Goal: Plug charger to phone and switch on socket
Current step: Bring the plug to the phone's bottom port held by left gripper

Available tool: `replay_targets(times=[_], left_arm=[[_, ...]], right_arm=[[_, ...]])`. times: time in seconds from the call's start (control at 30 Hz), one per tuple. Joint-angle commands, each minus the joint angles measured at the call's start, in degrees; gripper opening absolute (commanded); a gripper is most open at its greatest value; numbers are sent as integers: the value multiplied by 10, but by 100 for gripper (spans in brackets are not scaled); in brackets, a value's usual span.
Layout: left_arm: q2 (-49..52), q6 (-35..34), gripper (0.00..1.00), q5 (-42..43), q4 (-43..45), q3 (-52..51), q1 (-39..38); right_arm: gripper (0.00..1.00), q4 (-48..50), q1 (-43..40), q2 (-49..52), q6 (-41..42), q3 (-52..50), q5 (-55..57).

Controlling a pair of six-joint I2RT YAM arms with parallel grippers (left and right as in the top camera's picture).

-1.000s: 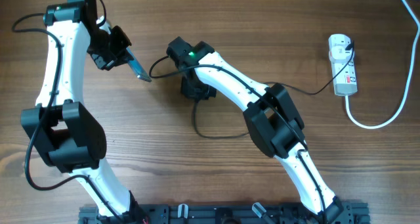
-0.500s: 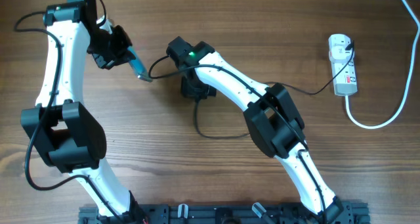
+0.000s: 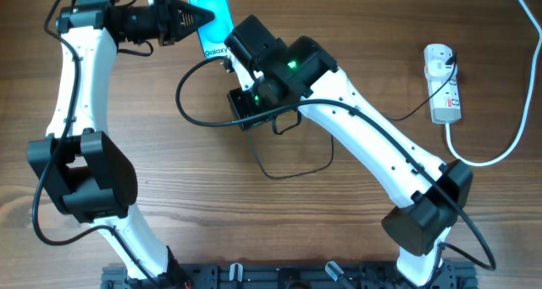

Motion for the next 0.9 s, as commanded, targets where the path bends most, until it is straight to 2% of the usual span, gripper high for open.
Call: replay_targets(times=[0.0,0.1,0.27,0.4,0.6,0.87], left_arm=[[-15,3,4,59,0,8,-14],[-15,3,4,42,2,8,-27],[-15,3,4,27,2,8,-28],[-15,3,4,70,2,8,-29],[-15,1,4,92,-12,8,-29],[-15,3,4,120,-24,8,-29]], right_arm=[[4,24,3,-16,12,2,5],[4,42,3,-21,36,3,8],[4,49,1,-58,55,3,83],[4,55,1,-60,55,3,85],[4,78,1,-60,56,2,58],[4,81,1,-60,90,2,95]])
